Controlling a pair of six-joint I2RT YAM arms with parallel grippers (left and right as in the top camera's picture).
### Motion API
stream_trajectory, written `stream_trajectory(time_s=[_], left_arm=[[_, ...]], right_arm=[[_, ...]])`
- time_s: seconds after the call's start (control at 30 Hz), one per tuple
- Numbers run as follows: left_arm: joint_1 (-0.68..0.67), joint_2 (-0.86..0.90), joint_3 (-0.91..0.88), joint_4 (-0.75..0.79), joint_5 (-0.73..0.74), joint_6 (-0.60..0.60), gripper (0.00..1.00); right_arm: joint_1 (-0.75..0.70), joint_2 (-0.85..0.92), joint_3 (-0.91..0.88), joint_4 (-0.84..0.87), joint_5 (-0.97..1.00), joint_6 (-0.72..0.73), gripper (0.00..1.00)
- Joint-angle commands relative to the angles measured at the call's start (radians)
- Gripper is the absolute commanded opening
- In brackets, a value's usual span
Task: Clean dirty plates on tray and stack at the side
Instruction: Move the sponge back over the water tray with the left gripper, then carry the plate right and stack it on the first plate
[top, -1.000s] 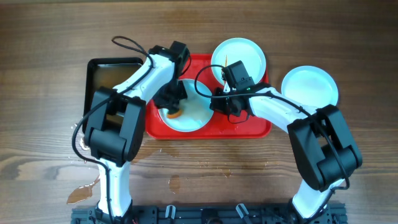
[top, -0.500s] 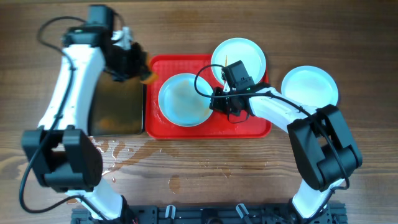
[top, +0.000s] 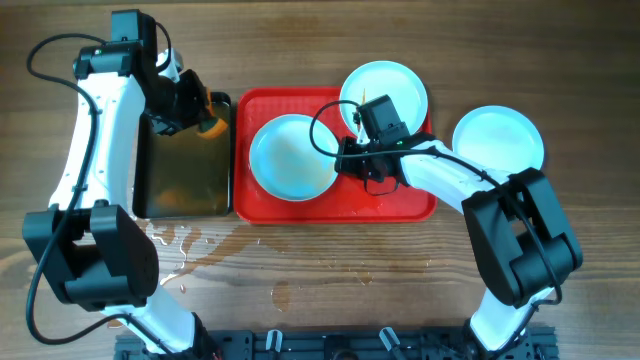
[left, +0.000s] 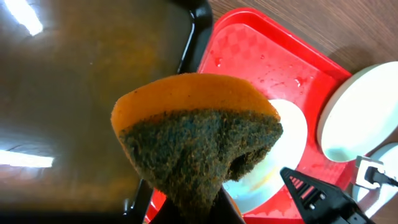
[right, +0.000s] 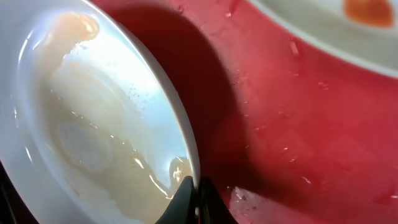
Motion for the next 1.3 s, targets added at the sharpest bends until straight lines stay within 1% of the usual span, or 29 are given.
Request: stream_trajectory(time_s=[0.0,0.07,0.2,0.33,0.5,0.57,0.6,0.73,0.87,0.9,1.0,1.07,1.27], left_arm=[[0.001,-0.001,0.001,-0.003,-0.033,-0.005,0.04],[0.001,-0.001,0.001,-0.008,-0.055,-0.005,0.04],[0.001,-0.001,0.001,-0.016,-0.054,-0.006,0.04],[0.001,-0.001,0.001,-0.015,-0.054,-0.006,0.04],[0.001,-0.001,0.001,-0.018,-0.054,-0.006,0.04],[0.001,-0.001,0.001,-0.022,-0.054,-0.006,0.04],[0.001,-0.001,0.001,-0.023,-0.054,-0.006,0.04],[0.001,-0.001,0.001,-0.023,-0.054,-0.006,0.04],[0.001,-0.001,0.001,-0.023,-0.054,-0.006,0.04],[0.001,-0.001,0.001,-0.023,-0.054,-0.006,0.04],[0.001,-0.001,0.001,-0.022,-0.054,-0.006,0.04],[0.001,-0.001,0.001,-0.022,-0.054,-0.006,0.04],[0.001,-0.001,0.001,-0.022,-0.055,-0.006,0.04]], right_arm=[[-0.003,-0.071,0.011,-0.018,-0.019,-0.087,0.04],[-0.003,-0.161,0.011,-0.071,0.066,-0.121,0.04],[-0.003,-0.357,0.011,-0.206,0.356,-0.161,0.04],[0.015,-0.472,0.011,-0.282,0.619,-0.2,0.04],[0.133,-0.505,0.011,-0.296,0.948,-0.283,0.04],[0.225,-0.505,0.011,-0.292,1.139,-0.333,0.04],[0.257,-0.505,0.011,-0.286,1.198,-0.351,0.04],[0.395,-0.504,0.011,-0.205,1.436,-0.463,0.04],[0.48,-0.504,0.011,-0.054,1.587,-0.625,0.04],[0.497,-0.504,0.01,0.006,1.633,-0.69,0.04],[0.524,-0.504,0.01,0.14,1.678,-0.829,0.04],[0.524,-0.504,0.01,0.166,1.676,-0.837,0.04],[0.524,-0.504,0.01,0.167,1.676,-0.834,0.04]])
